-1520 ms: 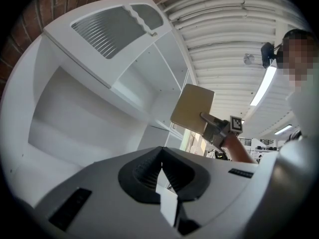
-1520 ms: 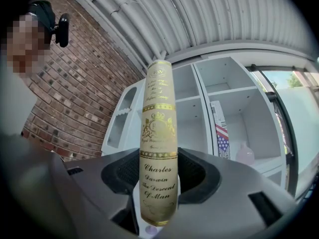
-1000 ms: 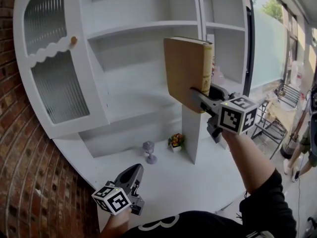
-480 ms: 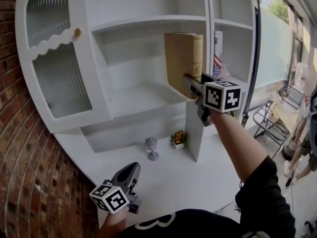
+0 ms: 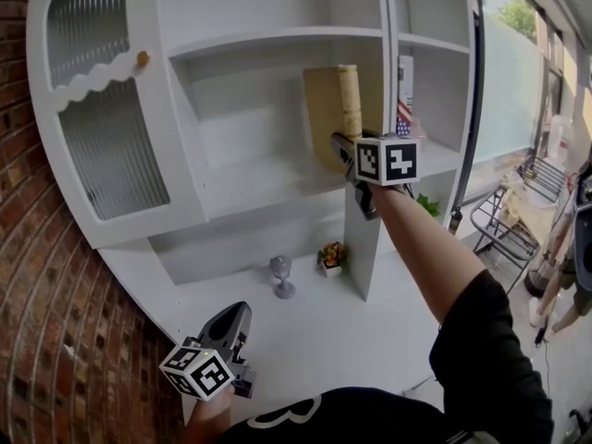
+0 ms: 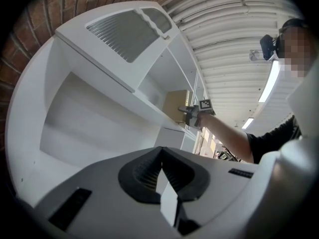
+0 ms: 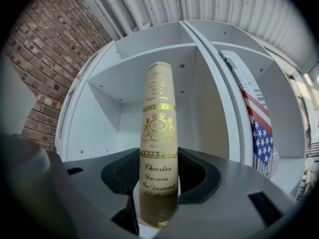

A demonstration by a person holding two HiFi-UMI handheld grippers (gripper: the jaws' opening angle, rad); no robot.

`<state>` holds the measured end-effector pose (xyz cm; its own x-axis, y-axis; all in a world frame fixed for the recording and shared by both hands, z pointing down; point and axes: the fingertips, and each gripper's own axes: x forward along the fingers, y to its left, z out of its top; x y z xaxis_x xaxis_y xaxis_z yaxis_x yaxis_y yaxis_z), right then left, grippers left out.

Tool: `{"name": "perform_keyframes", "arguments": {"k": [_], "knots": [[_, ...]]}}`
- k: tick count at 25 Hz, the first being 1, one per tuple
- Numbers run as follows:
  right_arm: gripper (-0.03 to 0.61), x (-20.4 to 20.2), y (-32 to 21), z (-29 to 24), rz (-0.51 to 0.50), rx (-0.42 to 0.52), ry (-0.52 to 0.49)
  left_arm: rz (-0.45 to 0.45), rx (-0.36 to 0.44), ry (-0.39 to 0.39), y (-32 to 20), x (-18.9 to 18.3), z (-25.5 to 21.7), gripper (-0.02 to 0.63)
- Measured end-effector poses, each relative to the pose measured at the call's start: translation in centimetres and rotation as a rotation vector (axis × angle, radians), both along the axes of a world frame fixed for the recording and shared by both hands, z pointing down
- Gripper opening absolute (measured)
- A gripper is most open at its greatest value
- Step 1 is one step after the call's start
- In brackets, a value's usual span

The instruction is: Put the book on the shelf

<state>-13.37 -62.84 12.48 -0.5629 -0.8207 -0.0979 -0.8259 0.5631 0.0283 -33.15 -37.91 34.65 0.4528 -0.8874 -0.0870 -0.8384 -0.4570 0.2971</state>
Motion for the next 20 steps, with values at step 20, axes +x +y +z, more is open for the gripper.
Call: {"name": "perform_keyframes", "arguments": {"k": [20], "knots": [[0.205,0.0,-2.3,2.1,0.01,-0.065,-0.017,-0.033,0.008,0.023,0.6,-0.7,0.4,0.003]]}}
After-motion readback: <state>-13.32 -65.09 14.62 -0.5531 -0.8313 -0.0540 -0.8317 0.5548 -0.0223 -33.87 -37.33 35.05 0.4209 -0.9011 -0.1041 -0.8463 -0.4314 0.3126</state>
